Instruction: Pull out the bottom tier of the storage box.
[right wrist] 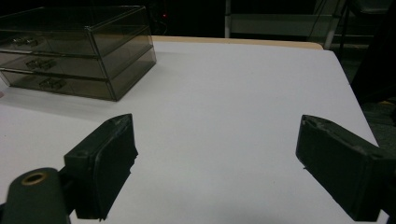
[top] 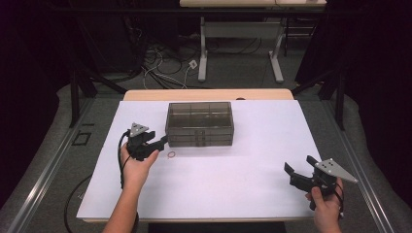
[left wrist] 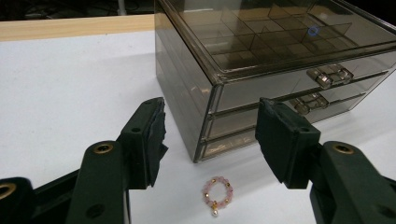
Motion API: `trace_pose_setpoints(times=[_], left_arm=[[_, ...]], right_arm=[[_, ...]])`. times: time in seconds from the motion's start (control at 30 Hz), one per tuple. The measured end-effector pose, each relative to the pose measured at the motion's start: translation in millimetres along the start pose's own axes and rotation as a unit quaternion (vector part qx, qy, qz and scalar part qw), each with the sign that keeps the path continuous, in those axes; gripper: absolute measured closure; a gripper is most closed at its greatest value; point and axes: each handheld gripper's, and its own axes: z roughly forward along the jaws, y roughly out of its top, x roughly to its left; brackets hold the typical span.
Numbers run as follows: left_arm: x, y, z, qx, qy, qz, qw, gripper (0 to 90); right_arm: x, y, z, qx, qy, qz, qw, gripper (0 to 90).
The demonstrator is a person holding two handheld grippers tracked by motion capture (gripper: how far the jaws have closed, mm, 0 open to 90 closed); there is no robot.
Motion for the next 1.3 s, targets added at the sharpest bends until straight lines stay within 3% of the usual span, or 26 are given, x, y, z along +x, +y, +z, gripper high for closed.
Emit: trace_pose_setpoints(times=[0.63, 0.67, 0.83, 1.3], left_arm=[[2.5, -12.6, 15.0, 0.030, 0.011, 0.008, 0.9994, 51.3], [2.5, -13.6, 15.7, 0.033, 0.010, 0.006, 0.9994, 52.2], [2.7, -16.7, 18.6, 0.041, 0.009, 0.004, 0.9991, 54.4], [2.1, -27.9, 32.3, 0.085, 0.010, -0.001, 0.9963, 60.9]], right_arm=[[-0.2, 0.4, -0.3, 0.003, 0.002, 0.001, 1.0000, 12.1], [-0.7, 0.0, 1.2, -0.006, 0.000, -0.001, 1.0000, 12.0], [-2.2, 0.3, 1.2, 0.004, 0.004, -0.001, 1.0000, 12.3], [-1.3, -1.6, 3.1, 0.011, 0.010, 0.000, 0.9999, 13.7]])
